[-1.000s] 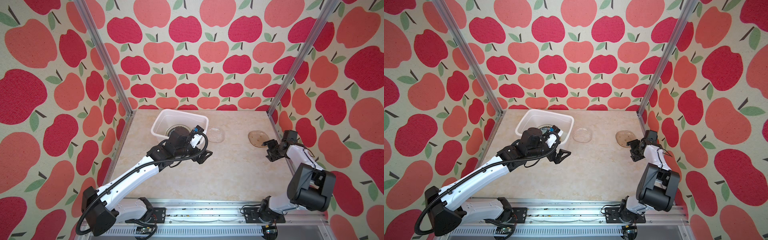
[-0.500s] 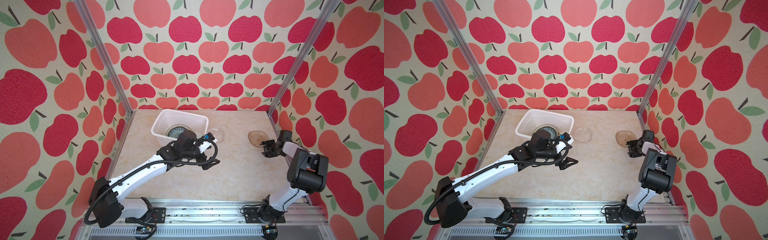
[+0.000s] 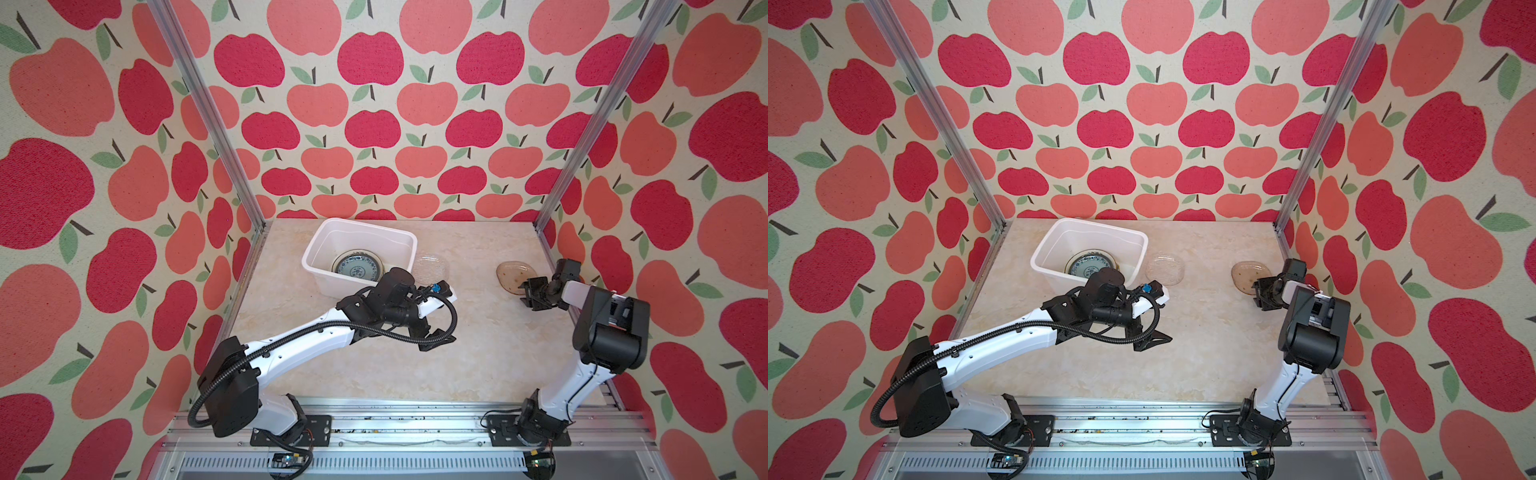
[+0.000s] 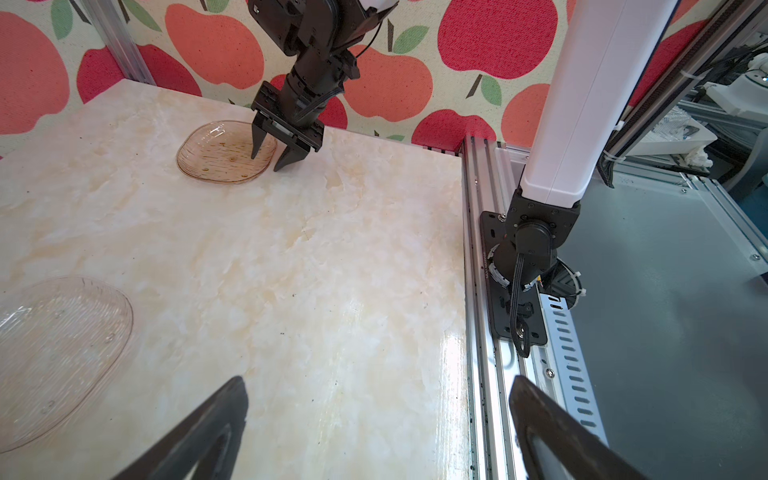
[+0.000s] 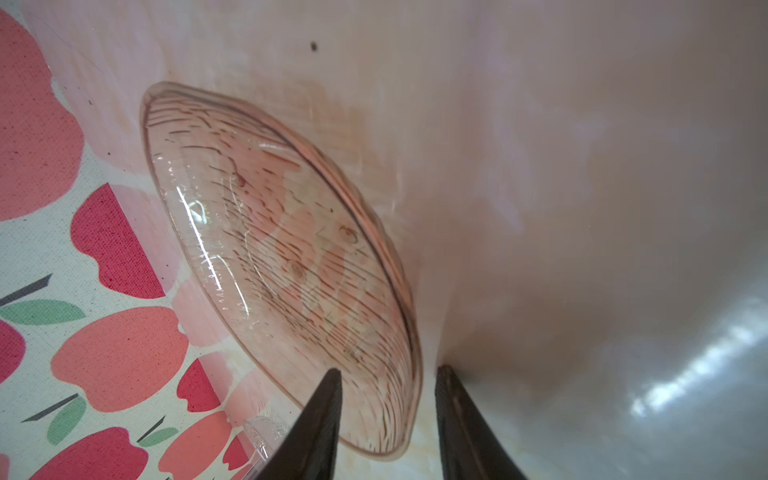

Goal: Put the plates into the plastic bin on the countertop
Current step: 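Grip the clear glass plate rim with the right gripper and lift it, then carry the clear glass plate over the bin and lower it onto the stack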

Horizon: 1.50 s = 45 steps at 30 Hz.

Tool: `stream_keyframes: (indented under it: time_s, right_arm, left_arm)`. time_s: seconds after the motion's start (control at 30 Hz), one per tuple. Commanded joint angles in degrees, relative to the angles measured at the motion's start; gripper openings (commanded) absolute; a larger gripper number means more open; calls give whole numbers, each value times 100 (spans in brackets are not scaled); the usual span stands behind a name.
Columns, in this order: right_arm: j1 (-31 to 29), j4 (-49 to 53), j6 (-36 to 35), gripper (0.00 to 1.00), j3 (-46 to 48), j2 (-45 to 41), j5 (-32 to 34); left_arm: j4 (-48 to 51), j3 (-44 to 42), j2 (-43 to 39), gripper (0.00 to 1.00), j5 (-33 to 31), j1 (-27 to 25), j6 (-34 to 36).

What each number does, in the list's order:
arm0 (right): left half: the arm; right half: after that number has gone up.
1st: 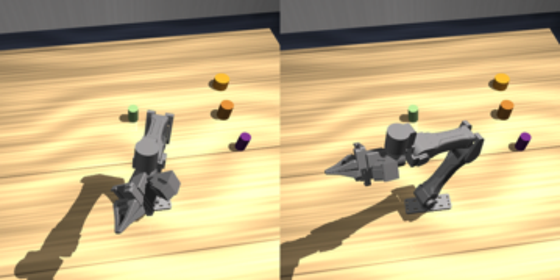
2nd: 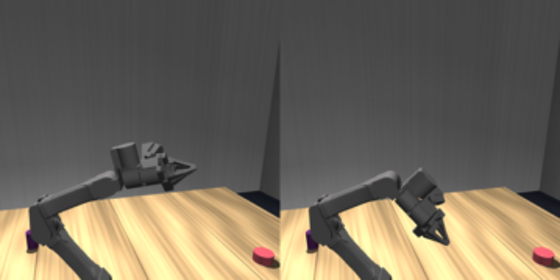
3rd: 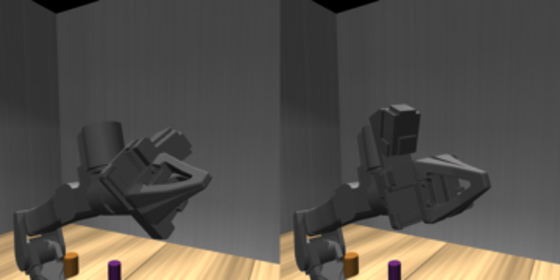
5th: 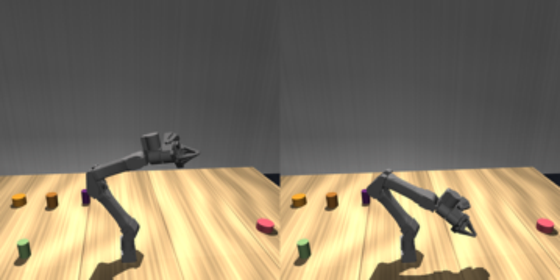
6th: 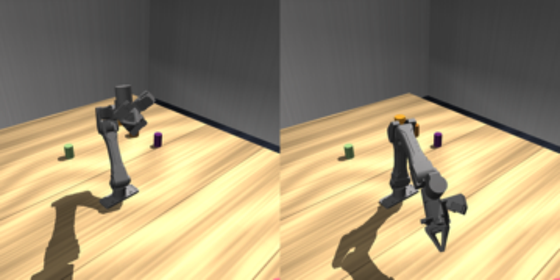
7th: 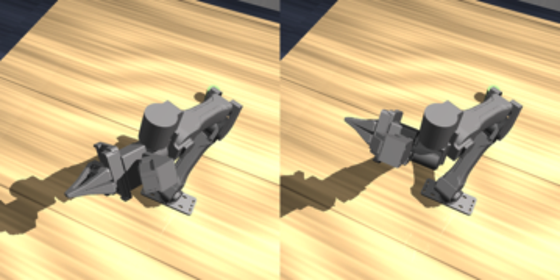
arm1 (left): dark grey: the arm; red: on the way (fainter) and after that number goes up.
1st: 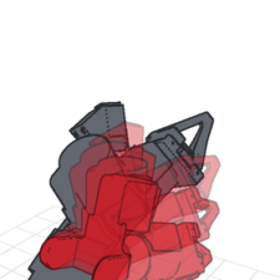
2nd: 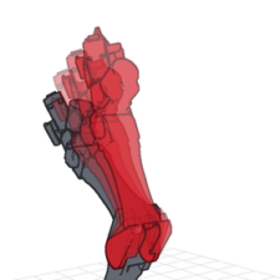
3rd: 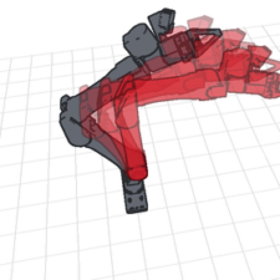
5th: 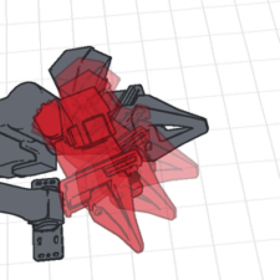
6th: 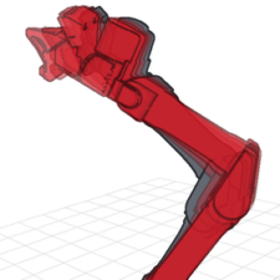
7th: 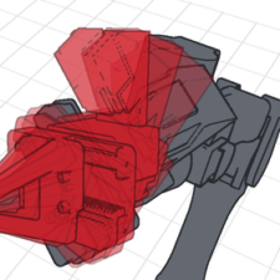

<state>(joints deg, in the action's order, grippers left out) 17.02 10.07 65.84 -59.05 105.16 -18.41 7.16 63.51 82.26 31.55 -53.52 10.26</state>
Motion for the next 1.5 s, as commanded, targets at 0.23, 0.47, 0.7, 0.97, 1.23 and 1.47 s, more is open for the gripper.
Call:
stream_keyframes:
  time_s: [0.23,0.47,0.7,0.97,1.23,1.47]
  right_arm:
    - [15,112,-174,7,78,153,-4]
    - [12,792,-798,0,-230,-494,-33]
    - [-305,1822,-1490,0,-723,-1719,32]
    - [-1775,3084,-2034,0,-2293,-2111,218]
    - [-3681,3949,-2038,0,-4690,-829,121]
    - [-4905,4809,-2078,0,-7271,1120,-69]
  left_arm:
    - [58,329,-176,99,-595,-61,-24]
    - [-524,147,-898,99,-1799,-48,-862]
    - [347,85,-1862,99,-3524,-15,-1760]
    - [2050,-370,-3500,99,-5048,740,-3455]
    - [3036,-893,-4596,99,-4128,2827,-4457]
    - [3679,-1014,-4723,99,-4029,3454,-4473]
